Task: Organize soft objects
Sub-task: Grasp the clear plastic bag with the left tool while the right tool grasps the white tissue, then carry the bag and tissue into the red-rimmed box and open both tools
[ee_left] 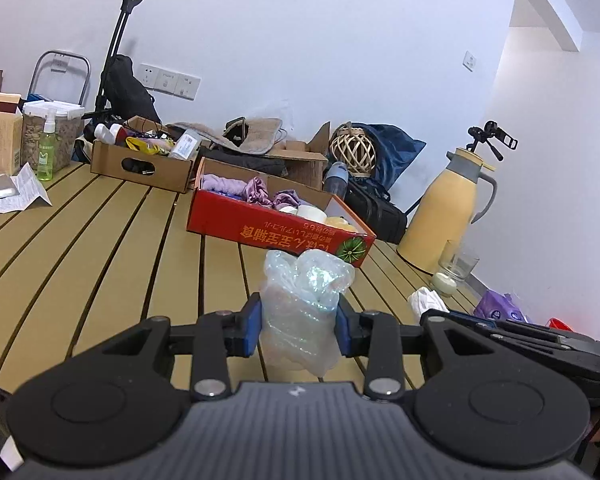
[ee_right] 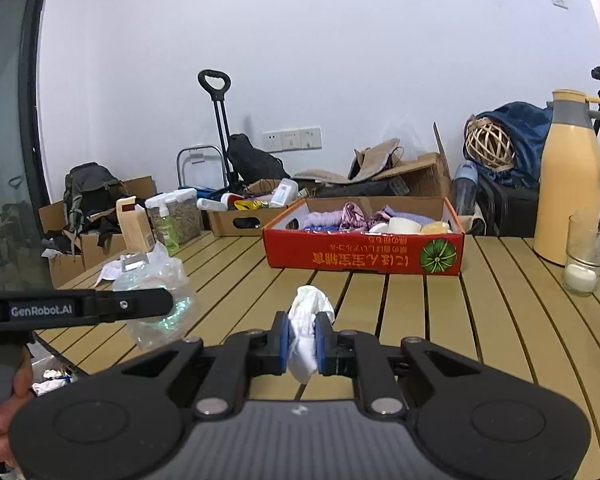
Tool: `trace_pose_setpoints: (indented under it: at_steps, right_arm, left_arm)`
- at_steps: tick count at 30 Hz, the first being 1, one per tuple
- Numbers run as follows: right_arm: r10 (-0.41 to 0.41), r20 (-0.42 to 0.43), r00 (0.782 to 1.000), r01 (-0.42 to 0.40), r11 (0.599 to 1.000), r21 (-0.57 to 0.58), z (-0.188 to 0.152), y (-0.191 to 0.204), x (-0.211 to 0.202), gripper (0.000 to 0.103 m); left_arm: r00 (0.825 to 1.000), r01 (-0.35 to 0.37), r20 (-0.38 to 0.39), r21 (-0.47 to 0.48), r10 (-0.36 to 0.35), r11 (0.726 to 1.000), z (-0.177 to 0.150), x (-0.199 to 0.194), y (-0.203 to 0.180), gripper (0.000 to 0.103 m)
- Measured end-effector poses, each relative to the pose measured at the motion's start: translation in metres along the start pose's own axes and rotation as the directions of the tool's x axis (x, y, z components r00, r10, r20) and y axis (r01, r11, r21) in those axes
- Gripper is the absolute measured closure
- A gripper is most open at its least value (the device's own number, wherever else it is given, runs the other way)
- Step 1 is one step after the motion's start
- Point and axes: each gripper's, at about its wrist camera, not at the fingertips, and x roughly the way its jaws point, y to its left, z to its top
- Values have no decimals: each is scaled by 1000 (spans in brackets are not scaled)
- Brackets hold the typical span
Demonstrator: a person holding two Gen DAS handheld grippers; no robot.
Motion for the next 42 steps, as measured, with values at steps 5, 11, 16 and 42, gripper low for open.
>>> trace_pose_setpoints:
  at_steps: [5, 11, 16, 42]
  right_arm:
    - [2, 7, 1000, -2, 1000, -2, 5, -4, 4, 90]
    - [14, 22, 1000, -12, 999, -51, 43, -23, 51, 90]
    - [27, 38, 999, -26, 999, -26, 107, -57, 131, 87]
    - [28, -246, 969, 37, 966, 257, 196, -160, 435, 42]
  left_arm:
    - [1000, -11, 13, 10, 11, 1000, 9, 8, 5, 67]
    - [997, -3, 78, 88, -4, 996, 67, 65, 13, 66]
    - [999, 4, 41, 91, -8, 996, 130, 160, 29, 65]
    - [974, -99, -193, 122, 122, 988, 200, 385, 77, 21]
